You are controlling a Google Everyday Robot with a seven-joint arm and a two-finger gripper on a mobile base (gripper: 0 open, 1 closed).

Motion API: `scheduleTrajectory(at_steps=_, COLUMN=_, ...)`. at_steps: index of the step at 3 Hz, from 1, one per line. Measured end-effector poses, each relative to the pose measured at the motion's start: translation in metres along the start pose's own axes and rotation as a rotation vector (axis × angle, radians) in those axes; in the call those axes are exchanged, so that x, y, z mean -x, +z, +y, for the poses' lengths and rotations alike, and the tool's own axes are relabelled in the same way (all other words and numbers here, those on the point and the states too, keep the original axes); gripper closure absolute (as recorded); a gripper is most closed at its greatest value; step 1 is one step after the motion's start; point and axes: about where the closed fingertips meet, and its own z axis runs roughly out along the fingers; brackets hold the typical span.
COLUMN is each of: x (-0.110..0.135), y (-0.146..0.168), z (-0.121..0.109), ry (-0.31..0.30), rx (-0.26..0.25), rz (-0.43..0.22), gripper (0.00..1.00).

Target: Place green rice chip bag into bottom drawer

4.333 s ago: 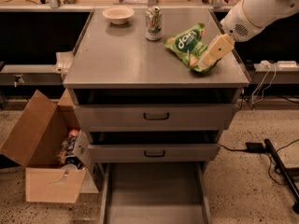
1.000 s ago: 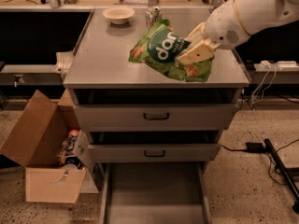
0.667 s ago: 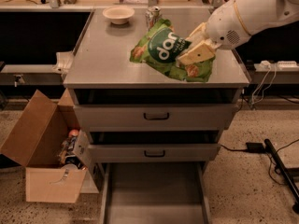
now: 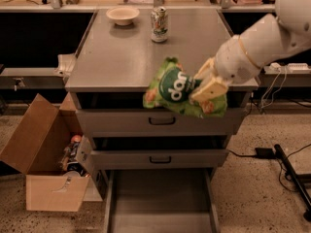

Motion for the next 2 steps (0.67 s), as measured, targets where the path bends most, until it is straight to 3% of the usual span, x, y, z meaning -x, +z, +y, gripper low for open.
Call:
scheduleTrajectory(at_steps=1, x=-0.059, y=0.036, z=0.042, ry=0.035, rx=0.056, rz=0.079, gripper=1.00)
scheduleTrajectory(at_steps=2, x=-0.079, y=0.056, z=0.064, ry=0.057, rx=0.101, rz=0.106, gripper=1.00)
